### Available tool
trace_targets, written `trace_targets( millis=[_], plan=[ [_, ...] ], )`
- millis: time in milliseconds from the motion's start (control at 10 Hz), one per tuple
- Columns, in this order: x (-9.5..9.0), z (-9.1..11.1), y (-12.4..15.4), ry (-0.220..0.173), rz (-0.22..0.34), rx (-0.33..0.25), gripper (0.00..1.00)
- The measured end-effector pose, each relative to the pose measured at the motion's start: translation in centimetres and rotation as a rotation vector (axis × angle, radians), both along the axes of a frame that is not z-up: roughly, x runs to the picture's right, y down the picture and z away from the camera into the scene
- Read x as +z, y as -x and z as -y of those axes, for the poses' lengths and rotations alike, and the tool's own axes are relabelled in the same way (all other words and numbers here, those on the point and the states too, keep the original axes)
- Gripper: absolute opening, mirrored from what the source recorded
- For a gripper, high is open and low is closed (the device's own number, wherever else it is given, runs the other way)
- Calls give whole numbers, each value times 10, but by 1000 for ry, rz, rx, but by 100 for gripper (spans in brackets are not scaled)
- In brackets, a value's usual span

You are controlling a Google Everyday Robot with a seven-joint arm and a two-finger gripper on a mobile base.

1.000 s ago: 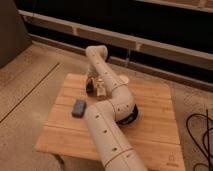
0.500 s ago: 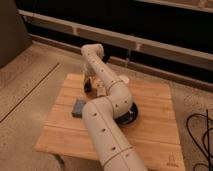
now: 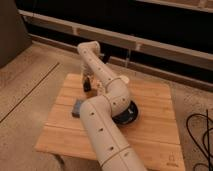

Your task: Place the eraser in the ceramic cup

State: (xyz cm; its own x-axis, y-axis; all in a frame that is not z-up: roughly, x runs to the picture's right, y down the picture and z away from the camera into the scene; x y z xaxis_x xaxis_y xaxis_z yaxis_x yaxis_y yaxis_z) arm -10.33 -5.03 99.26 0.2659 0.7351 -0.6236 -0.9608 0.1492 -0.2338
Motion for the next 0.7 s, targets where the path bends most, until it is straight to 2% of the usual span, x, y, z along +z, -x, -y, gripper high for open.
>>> trace_targets(
  millis=[400, 700],
  plan=[
    [-7, -3, 7, 17, -12, -47, 0],
    [-14, 2, 8, 15, -25, -64, 0]
  ],
)
